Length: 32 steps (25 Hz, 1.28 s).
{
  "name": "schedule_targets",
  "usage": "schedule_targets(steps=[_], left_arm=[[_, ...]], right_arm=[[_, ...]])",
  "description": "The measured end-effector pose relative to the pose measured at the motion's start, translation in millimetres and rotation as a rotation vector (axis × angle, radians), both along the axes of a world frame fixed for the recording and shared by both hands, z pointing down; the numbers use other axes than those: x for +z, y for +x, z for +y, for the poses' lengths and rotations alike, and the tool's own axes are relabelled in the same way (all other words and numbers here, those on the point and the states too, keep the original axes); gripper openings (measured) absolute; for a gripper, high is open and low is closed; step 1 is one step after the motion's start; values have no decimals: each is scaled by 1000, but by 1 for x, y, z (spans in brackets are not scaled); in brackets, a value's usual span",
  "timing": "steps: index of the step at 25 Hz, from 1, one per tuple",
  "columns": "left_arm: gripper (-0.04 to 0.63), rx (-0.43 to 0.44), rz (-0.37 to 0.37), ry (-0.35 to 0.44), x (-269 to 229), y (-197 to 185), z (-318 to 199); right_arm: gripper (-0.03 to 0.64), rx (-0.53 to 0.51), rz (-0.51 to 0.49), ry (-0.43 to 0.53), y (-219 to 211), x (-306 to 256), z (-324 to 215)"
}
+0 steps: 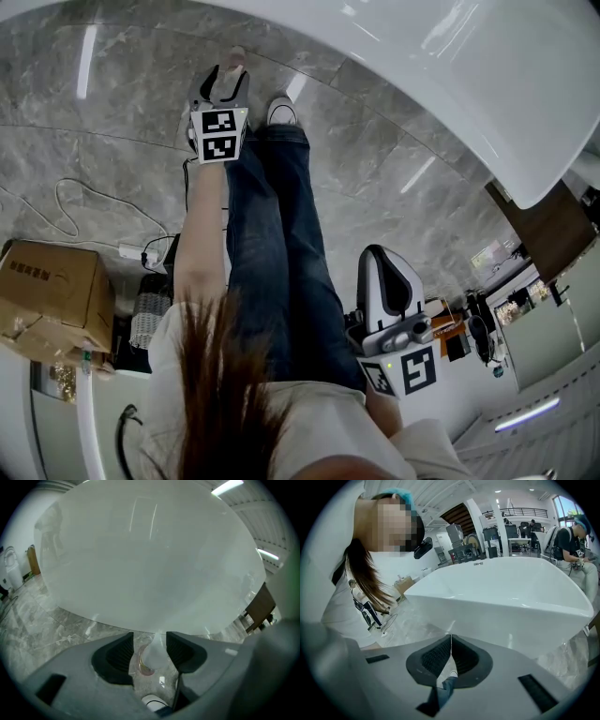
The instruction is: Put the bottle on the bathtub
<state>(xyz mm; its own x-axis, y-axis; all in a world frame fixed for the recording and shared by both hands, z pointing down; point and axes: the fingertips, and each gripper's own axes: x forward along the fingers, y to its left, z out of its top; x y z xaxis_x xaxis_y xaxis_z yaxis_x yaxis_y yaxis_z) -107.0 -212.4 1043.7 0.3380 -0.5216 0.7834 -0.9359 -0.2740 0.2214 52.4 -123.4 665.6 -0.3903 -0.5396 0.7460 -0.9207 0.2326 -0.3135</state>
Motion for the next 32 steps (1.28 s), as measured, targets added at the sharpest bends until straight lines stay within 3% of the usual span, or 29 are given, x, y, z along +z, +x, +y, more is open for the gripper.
schedule_targets(steps=[4, 8, 12, 25, 32], left_arm=[[173, -12, 6, 24, -27, 1, -1], [81, -82, 28, 97, -79, -5, -9], [35, -145, 56, 183, -134, -12, -22], [14, -231, 140, 410, -283, -16, -57], [14, -228, 197, 526, -365, -20, -61]], right_arm=[[15, -10, -23, 11, -3, -9, -2], [15, -30, -74, 28, -8, -24, -7], [15, -60, -110, 56, -14, -41, -14], [15, -121, -115, 140, -13, -88, -33], [15, -154, -126, 193, -25, -120, -44]])
